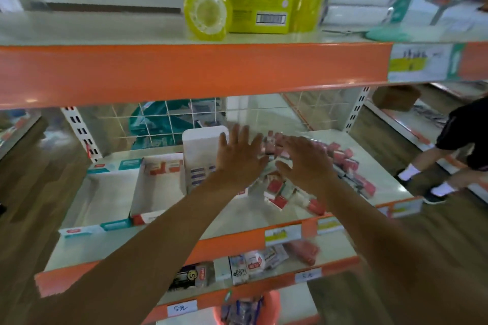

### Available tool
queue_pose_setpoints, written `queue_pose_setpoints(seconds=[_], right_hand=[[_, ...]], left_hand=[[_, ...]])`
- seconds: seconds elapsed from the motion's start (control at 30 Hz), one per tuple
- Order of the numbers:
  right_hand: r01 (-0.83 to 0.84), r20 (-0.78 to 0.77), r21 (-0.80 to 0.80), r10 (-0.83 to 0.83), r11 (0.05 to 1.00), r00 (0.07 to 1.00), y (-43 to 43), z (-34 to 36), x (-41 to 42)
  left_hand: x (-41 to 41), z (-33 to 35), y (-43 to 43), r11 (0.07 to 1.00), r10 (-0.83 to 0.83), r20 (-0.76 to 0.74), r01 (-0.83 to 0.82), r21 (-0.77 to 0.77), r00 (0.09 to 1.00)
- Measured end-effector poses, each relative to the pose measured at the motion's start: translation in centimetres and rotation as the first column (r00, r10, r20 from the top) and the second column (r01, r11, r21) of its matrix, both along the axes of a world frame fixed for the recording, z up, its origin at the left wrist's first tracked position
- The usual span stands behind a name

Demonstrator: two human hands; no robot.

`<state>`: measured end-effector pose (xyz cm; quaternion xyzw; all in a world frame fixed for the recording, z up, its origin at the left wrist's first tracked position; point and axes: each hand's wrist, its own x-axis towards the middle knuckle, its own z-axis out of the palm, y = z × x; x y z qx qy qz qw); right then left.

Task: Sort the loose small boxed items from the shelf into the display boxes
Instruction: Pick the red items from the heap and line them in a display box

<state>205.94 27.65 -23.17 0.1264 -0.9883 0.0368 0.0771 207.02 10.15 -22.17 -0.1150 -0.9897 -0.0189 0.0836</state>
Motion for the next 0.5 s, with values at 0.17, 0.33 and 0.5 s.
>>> queue_pose_setpoints(seconds=[0.17, 0.33, 0.5], right_hand=[[0.063, 0.051, 0.031, -0.065, 0.997, 0.997, 4.4, 0.0, 0.5], [0.039, 0.046, 0.001, -0.039, 0.999, 0.998, 6.8, -0.6, 1.0], [-0.07, 0.022, -0.027, 0.071, 0.997, 0.997, 6.6, -1.9, 2.6]], left_hand=[[-0.2, -0.6, 3.8, 0.999, -0.033, 0.02, 0.033, -0.012, 0.999], [0.2, -0.9, 5.7, 1.0, -0.03, 0.024, 0.03, -0.003, 0.999], [2.6, -1.8, 5.6, 1.0, -0.005, 0.011, 0.005, 0.005, 1.0]])
